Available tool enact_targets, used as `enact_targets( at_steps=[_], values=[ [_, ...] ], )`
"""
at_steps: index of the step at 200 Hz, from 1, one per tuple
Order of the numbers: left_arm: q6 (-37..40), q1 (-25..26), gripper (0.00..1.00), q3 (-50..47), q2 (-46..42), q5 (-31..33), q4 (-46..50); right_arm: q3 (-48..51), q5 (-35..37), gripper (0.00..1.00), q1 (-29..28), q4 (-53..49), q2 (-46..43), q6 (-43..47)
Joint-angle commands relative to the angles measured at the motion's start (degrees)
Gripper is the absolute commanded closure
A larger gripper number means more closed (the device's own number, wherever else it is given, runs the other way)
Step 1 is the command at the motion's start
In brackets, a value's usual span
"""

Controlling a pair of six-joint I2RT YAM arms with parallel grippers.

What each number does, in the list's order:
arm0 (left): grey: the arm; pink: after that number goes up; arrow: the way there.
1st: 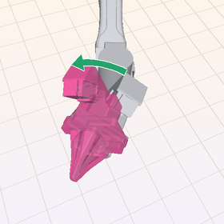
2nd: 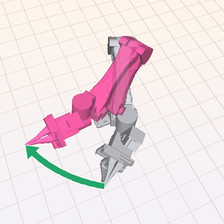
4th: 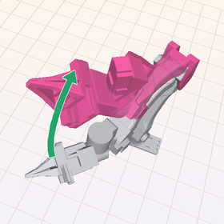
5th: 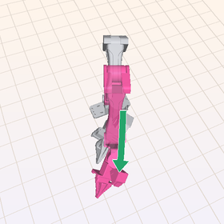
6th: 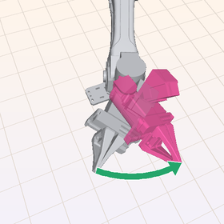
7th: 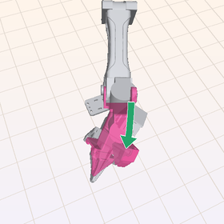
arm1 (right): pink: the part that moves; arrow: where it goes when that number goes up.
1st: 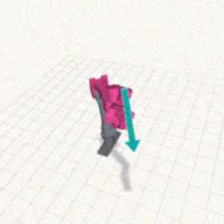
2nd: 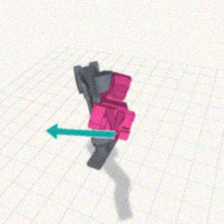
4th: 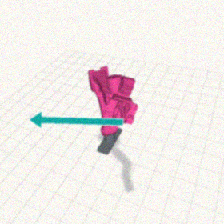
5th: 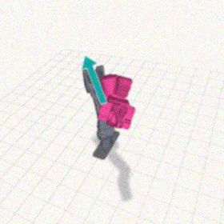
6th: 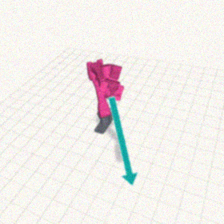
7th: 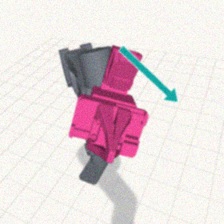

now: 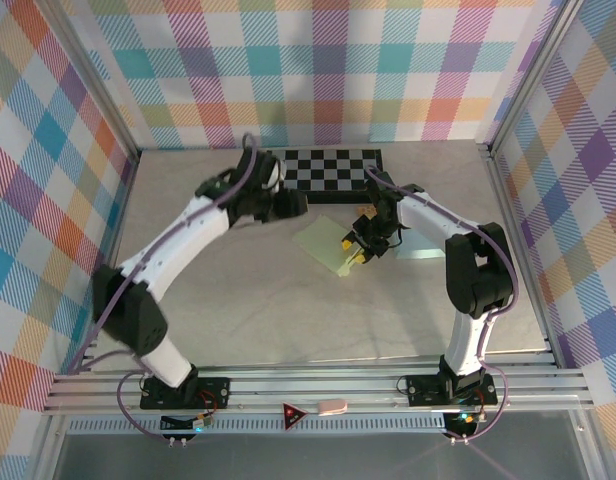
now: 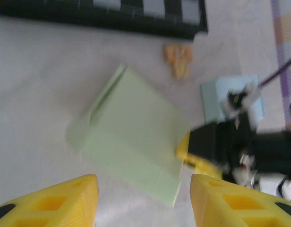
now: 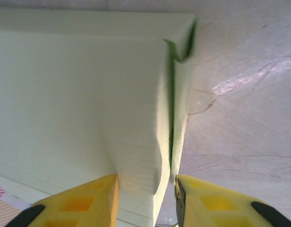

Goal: Fold the paper box

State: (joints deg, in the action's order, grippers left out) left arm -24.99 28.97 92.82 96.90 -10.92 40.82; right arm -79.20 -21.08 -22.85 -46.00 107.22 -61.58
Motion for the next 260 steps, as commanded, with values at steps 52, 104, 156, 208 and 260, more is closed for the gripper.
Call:
enact_targets(
  at_steps=[52,104,156,208,260],
  values=[
    [19.92,-2.51,0.46,29.35,27.99,-5.35,25.4,-0.42,-0.78,0.46,0.16,-0.7,-1.26,9.7],
    [20.94,-1.73,0.47,17.82,25.91,-5.35,20.47,-2.92,-1.07,0.45,0.39,-2.4,2.11,14.73],
    [19.75,-1.73,0.44,10.52,23.77,-6.48,14.82,-1.67,0.97,0.46,0.69,-2.99,3.54,16.4],
    [18.76,-1.73,0.46,7.08,23.85,-6.82,12.15,-2.29,1.99,0.46,1.23,-3.04,5.73,19.18],
    [17.34,-1.89,0.57,5.51,23.86,-7.98,8.6,-3.51,2.23,0.55,2.1,-3.06,8.09,22.87]
  ],
)
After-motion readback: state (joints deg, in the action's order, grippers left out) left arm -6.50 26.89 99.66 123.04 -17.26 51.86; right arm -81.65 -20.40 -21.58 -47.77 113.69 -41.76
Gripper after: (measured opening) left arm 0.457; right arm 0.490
